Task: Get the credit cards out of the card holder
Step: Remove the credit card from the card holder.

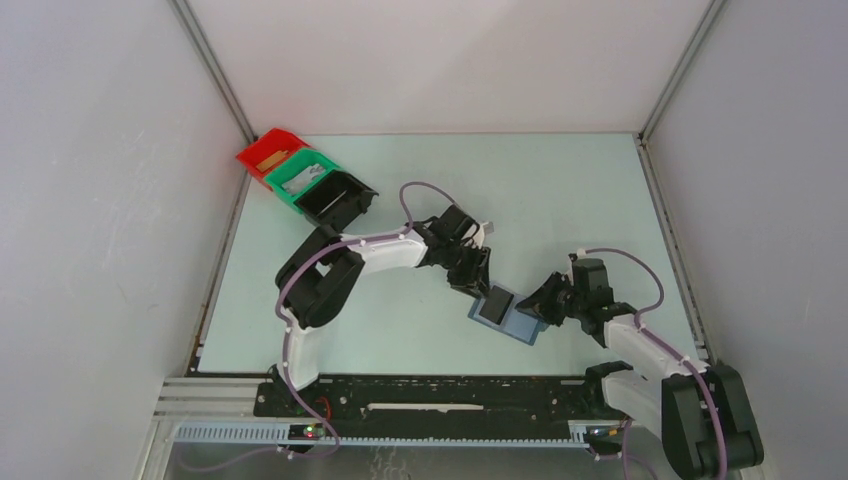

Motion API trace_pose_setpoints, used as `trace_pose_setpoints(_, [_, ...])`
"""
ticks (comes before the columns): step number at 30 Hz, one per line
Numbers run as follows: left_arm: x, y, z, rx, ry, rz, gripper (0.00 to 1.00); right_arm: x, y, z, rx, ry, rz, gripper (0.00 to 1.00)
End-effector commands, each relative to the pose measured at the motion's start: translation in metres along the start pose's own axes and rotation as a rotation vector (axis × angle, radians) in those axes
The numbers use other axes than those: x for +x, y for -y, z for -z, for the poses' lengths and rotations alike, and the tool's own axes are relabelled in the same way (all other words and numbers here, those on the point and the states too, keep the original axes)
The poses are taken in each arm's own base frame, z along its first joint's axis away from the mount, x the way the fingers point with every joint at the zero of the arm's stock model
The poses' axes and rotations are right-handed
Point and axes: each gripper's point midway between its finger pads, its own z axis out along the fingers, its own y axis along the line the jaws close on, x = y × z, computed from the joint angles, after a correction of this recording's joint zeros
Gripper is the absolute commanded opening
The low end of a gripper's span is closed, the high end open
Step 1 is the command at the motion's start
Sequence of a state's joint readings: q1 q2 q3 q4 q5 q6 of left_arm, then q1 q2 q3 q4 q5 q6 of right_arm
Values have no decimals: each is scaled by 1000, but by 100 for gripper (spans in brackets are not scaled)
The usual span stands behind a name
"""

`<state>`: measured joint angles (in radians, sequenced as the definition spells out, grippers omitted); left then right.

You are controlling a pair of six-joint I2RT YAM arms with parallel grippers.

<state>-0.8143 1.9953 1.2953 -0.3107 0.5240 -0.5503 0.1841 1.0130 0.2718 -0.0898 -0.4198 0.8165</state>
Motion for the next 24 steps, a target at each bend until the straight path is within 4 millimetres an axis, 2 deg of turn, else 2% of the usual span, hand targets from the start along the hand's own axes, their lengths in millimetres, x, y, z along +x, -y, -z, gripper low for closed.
trace_pose_setpoints(1, [-32, 32, 7, 84, 88, -37, 42, 1, 3, -4, 8, -1, -25, 20])
trace_pose_setpoints(8, [-29, 35, -3, 130, 60, -10, 42, 1, 2, -7, 8, -6, -26, 20])
trace_pose_setpoints(24, [-17, 23, -17, 120, 0, 16, 42, 0, -1, -10, 3, -17, -28, 20])
